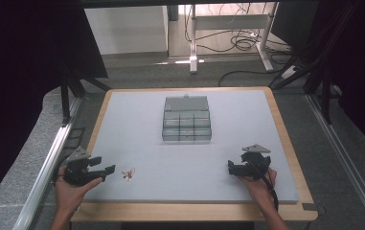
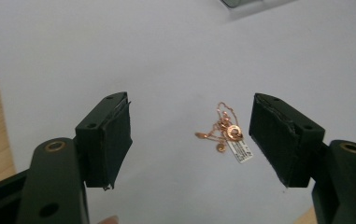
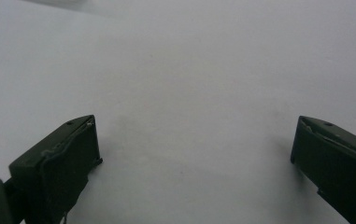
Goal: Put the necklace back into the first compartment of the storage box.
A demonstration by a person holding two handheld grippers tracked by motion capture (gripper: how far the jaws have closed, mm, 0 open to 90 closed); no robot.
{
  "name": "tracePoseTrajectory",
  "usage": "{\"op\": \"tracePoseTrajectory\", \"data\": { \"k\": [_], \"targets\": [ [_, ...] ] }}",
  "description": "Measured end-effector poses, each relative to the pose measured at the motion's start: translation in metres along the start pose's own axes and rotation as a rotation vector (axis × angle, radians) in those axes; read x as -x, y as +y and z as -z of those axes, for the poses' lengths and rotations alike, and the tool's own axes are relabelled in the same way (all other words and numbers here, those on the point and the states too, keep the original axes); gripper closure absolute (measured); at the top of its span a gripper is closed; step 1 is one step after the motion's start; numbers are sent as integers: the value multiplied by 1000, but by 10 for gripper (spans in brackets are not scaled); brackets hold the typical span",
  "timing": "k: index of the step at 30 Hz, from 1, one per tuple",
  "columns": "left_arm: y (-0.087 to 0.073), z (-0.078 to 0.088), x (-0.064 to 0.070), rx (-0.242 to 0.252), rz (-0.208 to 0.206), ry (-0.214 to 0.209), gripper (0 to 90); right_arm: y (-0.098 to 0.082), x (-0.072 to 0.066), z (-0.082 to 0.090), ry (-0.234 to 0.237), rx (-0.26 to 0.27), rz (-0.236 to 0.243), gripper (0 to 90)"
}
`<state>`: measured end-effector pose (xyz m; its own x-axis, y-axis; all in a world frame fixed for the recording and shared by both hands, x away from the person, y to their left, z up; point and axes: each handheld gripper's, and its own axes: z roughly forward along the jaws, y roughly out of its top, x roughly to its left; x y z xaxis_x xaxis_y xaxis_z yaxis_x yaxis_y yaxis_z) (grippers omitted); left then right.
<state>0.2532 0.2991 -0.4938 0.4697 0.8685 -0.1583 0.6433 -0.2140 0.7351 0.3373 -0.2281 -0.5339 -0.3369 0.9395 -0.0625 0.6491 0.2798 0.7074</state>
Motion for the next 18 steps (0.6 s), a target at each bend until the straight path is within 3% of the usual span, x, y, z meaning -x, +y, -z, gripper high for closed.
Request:
{"op": "tracePoseTrajectory", "data": {
  "k": [9, 15, 18],
  "targets": [
    [8, -10, 19, -64, -88, -49, 395, 0, 0, 0, -1, -1, -1, 10],
    [9, -28, 27, -142, -119, -70, 467, 0, 0, 0, -1, -1, -1, 10],
    [9, -38, 30, -184, -143, -62, 479, 0, 0, 0, 0, -1, -1, 10]
  ]
}}
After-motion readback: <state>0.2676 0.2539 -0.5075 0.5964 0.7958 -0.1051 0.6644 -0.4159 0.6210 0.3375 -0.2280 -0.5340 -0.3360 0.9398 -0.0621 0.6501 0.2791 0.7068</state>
